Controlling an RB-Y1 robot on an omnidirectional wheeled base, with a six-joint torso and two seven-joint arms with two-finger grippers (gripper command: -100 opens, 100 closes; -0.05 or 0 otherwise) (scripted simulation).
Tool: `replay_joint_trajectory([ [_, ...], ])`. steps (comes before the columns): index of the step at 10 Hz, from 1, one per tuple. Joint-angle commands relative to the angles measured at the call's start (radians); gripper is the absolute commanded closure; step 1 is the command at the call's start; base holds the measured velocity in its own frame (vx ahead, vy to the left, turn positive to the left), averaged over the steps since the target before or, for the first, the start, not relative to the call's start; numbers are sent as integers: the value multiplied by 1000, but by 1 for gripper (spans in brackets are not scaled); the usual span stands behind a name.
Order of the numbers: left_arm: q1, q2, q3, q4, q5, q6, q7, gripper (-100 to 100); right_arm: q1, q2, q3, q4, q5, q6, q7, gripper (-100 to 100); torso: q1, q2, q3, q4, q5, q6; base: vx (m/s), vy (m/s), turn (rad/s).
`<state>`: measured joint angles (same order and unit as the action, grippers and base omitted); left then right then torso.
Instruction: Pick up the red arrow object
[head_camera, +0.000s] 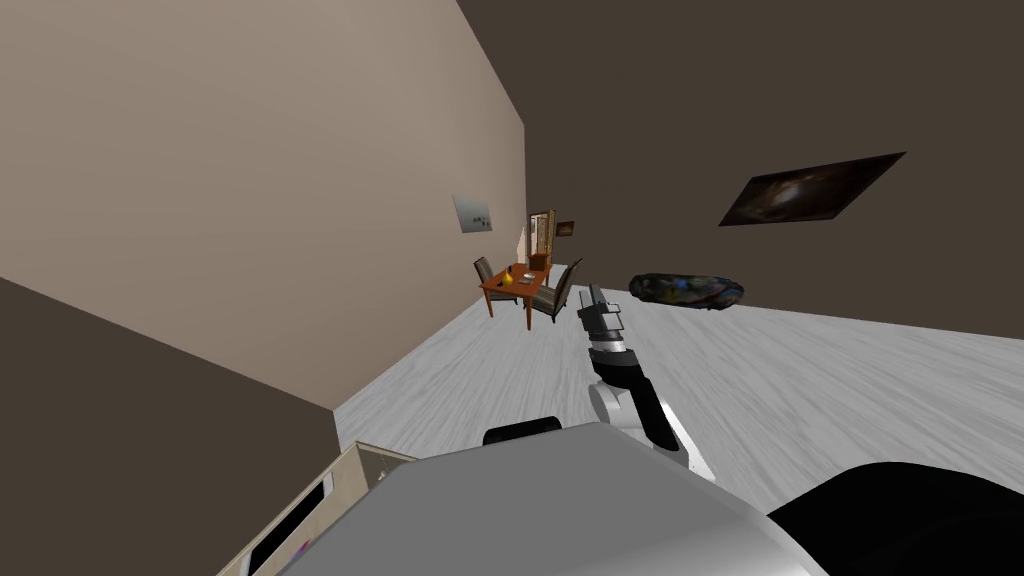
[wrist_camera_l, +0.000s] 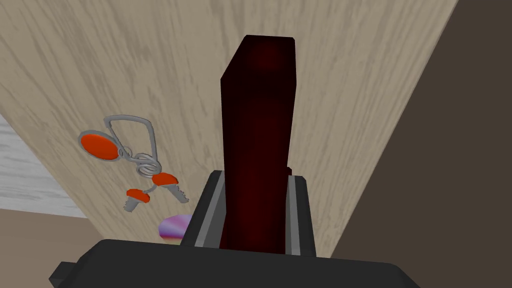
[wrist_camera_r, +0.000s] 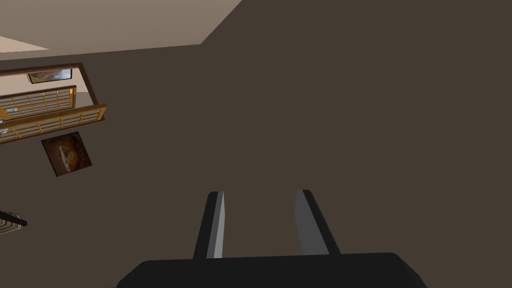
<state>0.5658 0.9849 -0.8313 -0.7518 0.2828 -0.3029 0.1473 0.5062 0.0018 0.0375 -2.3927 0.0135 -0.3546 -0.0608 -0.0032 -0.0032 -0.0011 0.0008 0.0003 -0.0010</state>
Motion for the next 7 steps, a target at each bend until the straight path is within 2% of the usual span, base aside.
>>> replay_joint_trajectory([
  [1,0,0,0,0,0,0,0,100,0,0,0,0,0,0,0,0,0,0,0,0,0,0,0,0,0],
  [2,0,0,0,0,0,0,0,0,0,0,0,0,0,0,0,0,0,0,0,0,0,0,0,0,0],
  [3,12,21,3,-32,10,3,-2,100,0,0,0,0,0,0,0,0,0,0,0,0,0,0,4,3,13],
  [5,25,59,-9,-53,25,-9,7,100,0,0,0,0,0,0,0,0,-1,0,0,0,-1,0,4,0,13],
  [6,26,53,-3,-57,22,-1,4,100,0,0,0,0,0,0,0,0,-1,0,0,0,-1,0,0,0,0],
  [7,27,56,-3,-59,23,-1,5,0,0,0,0,0,0,0,0,0,-1,0,0,0,-1,0,0,0,0],
])
